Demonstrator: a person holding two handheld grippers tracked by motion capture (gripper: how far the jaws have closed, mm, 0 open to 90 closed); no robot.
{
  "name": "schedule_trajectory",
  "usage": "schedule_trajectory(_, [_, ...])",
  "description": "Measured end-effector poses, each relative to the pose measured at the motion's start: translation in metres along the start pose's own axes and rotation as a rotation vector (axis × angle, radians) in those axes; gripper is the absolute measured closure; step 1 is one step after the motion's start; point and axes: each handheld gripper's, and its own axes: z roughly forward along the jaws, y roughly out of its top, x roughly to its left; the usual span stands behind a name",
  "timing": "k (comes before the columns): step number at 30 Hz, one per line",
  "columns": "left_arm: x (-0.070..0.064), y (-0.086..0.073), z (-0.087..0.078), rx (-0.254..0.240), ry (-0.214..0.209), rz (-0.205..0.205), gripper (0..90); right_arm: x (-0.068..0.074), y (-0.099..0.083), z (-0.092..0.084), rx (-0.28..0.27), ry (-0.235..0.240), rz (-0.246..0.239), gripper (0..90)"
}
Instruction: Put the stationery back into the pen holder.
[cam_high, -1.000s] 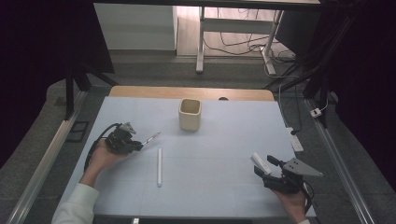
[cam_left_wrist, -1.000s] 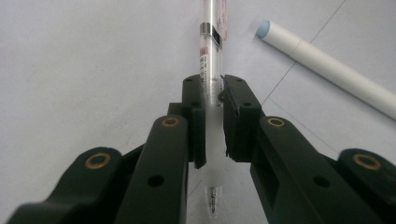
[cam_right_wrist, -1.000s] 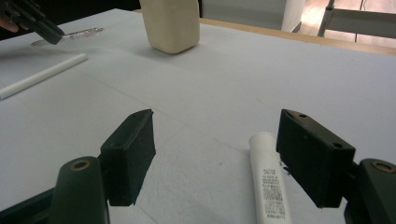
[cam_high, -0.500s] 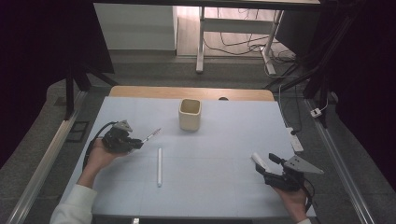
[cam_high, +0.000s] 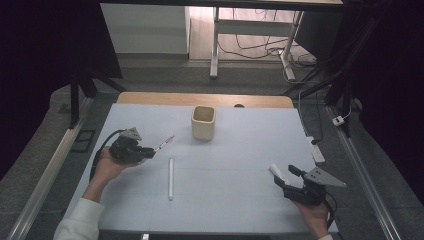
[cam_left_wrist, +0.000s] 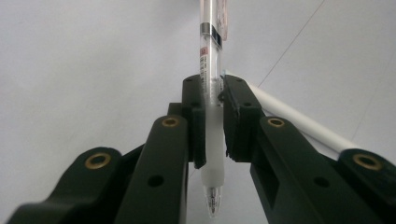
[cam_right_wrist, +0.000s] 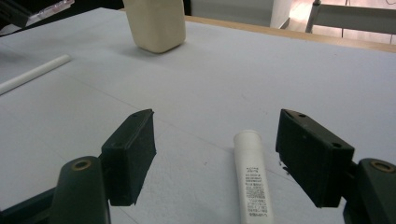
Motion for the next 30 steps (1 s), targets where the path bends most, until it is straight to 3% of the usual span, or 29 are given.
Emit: schedule_trajectory(30, [-0.035, 0.023, 0.009, 0.0, -0.041, 0.125, 79.3, 0.0, -0.002, 0.0, 0.009, -0.006, -0.004, 28.3])
